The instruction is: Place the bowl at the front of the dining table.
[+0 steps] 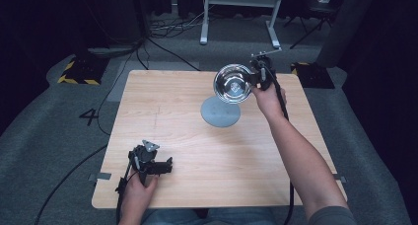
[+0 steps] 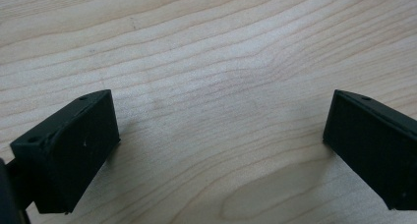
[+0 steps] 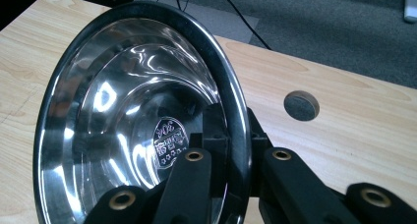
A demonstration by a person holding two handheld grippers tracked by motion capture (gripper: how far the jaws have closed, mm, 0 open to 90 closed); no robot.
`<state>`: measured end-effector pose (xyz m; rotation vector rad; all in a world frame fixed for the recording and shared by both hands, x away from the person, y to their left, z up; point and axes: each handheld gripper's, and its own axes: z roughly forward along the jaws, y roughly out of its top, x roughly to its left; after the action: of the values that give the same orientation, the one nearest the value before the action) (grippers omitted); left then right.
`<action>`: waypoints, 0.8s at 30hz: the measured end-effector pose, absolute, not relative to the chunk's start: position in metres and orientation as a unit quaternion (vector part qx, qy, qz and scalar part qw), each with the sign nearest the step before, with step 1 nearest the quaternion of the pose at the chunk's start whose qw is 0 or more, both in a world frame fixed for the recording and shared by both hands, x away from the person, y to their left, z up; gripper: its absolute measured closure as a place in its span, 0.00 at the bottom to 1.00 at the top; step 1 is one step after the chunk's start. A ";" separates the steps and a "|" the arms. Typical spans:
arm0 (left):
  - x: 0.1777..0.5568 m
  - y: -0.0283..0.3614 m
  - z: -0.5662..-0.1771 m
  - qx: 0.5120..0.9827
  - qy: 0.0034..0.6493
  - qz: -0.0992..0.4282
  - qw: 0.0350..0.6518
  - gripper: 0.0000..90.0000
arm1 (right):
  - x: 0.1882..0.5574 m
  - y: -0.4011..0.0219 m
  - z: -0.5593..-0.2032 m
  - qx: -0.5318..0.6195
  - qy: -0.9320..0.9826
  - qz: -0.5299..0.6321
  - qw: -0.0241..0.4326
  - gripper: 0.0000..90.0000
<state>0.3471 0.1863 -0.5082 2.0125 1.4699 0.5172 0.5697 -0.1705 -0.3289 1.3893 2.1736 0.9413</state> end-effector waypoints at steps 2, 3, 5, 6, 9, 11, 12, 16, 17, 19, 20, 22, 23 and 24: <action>0.347 0.186 -0.508 0.756 0.552 0.194 0.294 0.00 | 0.573 -0.166 -0.329 0.495 0.777 0.337 0.196 0.95; 0.347 0.186 -0.508 0.754 0.554 0.195 0.294 0.00 | 0.575 -0.163 -0.330 0.494 0.777 0.338 0.194 0.95; 0.346 0.186 -0.508 0.754 0.555 0.194 0.294 0.01 | 0.577 -0.161 -0.331 0.495 0.777 0.338 0.192 0.95; 0.346 0.186 -0.508 0.754 0.555 0.194 0.294 0.01 | 0.580 -0.159 -0.332 0.498 0.778 0.334 0.188 0.95; 0.346 0.186 -0.508 0.753 0.556 0.195 0.294 0.01 | 0.585 -0.153 -0.335 0.498 0.780 0.328 0.188 0.95; 0.346 0.185 -0.508 0.751 0.559 0.195 0.292 0.00 | 0.588 -0.150 -0.337 0.499 0.781 0.327 0.186 0.95; 0.346 0.185 -0.508 0.750 0.560 0.196 0.293 0.00 | 0.590 -0.149 -0.338 0.500 0.781 0.325 0.186 0.95; 0.346 0.185 -0.508 0.751 0.559 0.195 0.292 0.00 | 0.597 -0.146 -0.343 0.505 0.782 0.320 0.179 0.95; 0.346 0.185 -0.508 0.750 0.560 0.195 0.292 0.00 | 0.599 -0.145 -0.344 0.508 0.781 0.319 0.176 0.95; 0.346 0.185 -0.508 0.750 0.560 0.196 0.293 0.01 | 0.602 -0.142 -0.350 0.511 0.781 0.316 0.171 0.95; 0.346 0.185 -0.508 0.750 0.560 0.196 0.293 0.01 | 0.602 -0.142 -0.350 0.511 0.781 0.316 0.171 0.95; 0.346 0.185 -0.508 0.749 0.561 0.196 0.293 0.01 | 0.604 -0.140 -0.353 0.512 0.781 0.315 0.169 0.95; 0.346 0.185 -0.508 0.749 0.561 0.196 0.293 0.01 | 0.604 -0.139 -0.354 0.513 0.781 0.314 0.169 0.95; 0.346 0.185 -0.508 0.749 0.561 0.197 0.293 0.00 | 0.605 -0.139 -0.355 0.513 0.782 0.311 0.168 0.95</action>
<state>0.3456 0.1846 -0.5084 1.9944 1.4936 0.5243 0.6052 -0.1388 -0.3553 1.4598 2.2240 0.8852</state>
